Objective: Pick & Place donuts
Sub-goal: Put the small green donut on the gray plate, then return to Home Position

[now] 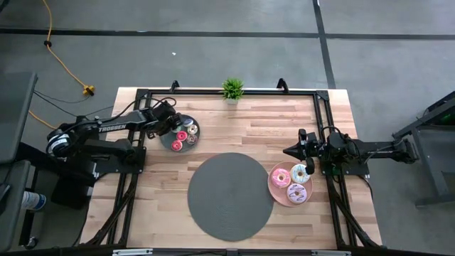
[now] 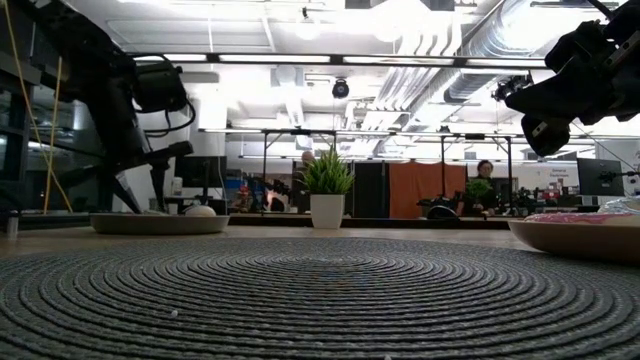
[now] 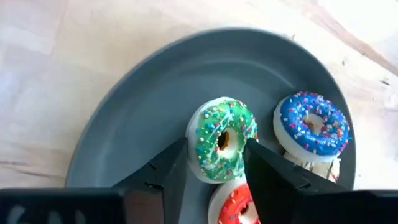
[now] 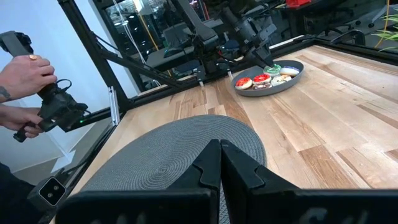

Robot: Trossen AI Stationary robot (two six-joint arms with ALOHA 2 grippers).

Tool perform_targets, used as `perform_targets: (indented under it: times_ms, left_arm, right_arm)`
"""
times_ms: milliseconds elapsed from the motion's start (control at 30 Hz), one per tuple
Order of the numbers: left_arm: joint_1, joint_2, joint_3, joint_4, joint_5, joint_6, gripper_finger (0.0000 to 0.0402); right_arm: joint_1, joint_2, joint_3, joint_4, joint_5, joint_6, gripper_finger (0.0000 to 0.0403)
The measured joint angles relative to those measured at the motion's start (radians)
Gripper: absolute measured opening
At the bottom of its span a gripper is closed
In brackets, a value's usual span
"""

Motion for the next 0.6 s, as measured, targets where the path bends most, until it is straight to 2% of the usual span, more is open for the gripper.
perform_targets:
  times_ms: [400, 600]
  left_arm:
    - [0.000, -0.002, 0.000, -0.057, -0.039, 0.057, 0.0205]
    - [0.000, -0.114, 0.013, -0.101, -0.077, 0.095, 0.0226]
  right_arm:
    - [0.000, 0.000, 0.000, 0.000, 0.000, 0.000, 0.0000]
    - [0.000, 0.000, 0.000, 0.000, 0.000, 0.000, 0.0000]
